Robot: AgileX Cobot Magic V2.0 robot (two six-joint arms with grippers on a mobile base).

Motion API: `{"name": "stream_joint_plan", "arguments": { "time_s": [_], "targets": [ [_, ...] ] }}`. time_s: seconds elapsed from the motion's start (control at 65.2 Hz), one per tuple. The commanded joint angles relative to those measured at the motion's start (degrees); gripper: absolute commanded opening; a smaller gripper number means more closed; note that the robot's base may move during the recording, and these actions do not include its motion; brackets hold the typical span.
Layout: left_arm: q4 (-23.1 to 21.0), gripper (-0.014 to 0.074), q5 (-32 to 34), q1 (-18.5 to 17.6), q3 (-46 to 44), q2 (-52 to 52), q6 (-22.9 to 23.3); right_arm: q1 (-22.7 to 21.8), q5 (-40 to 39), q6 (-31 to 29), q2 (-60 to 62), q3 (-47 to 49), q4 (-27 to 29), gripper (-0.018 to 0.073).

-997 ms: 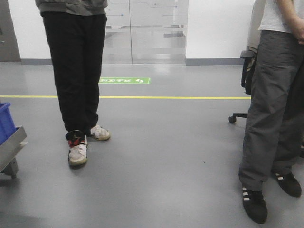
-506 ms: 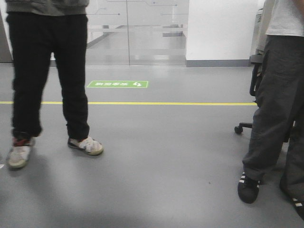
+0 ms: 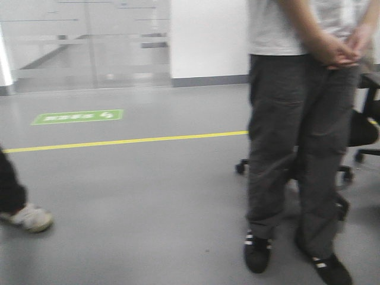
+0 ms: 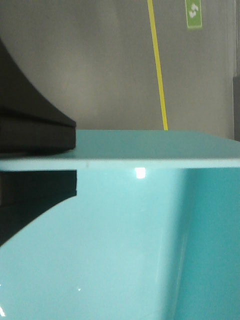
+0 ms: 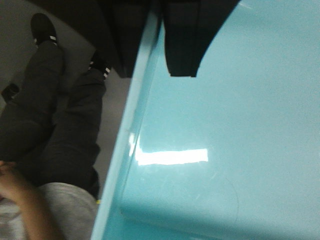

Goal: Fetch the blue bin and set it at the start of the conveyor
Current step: 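Carry the bin with both grippers while driving to the red-framed conveyor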

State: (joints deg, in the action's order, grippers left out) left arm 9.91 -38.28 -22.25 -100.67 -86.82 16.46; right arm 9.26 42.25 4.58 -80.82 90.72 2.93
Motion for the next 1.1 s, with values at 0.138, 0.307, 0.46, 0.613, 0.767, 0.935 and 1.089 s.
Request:
{"name": "stream_joint_plan", "arguments": {
  "time_s": [0.138,0.307,0.46,0.613,0.767,0.935,1.089],
  "targets": [
    [-3.09,-0.0111,3.88,-0.33,-0.72,0.75,0.77,-0.18,-3.48,-1.44,-0.18,0.49,-0.74,-0.0152],
    [-2.77,-0.0111,3.88,-0.33,-0.72,0.75,0.77,-0.18,-3.87,-1.44,-0.18,0.49,-0.74,-0.0152],
    [-2.65,-0.0111,3.88,-0.33,-0.72,0.75,0.77,-0.18,-3.87,-1.44,-0.18,0.49,-0.74,-0.0152],
    [-2.65,-0.0111,3.88,-0.33,-0.72,0.75,0.77,-0.18,-3.87,-1.44,-0.18,0.49,-0.74,-0.0152],
    [-2.65,-0.0111,3.88,-0.33,-0.72,0.75,0.77,-0.18,-3.87,-1.44,-0.18,0.49,-0.74,-0.0152],
    [-2.65,-0.0111,3.88,-0.33,-0.72,0.75,0.77,-0.18,-3.87,-1.44,-0.18,0.49,-0.74,-0.0152],
    [-2.65,-0.0111,3.88,-0.33,-0.72,0.75,0.77,-0.18,-3.87,-1.44,-0.18,0.49,-0.74,-0.0152]
  ]
}}
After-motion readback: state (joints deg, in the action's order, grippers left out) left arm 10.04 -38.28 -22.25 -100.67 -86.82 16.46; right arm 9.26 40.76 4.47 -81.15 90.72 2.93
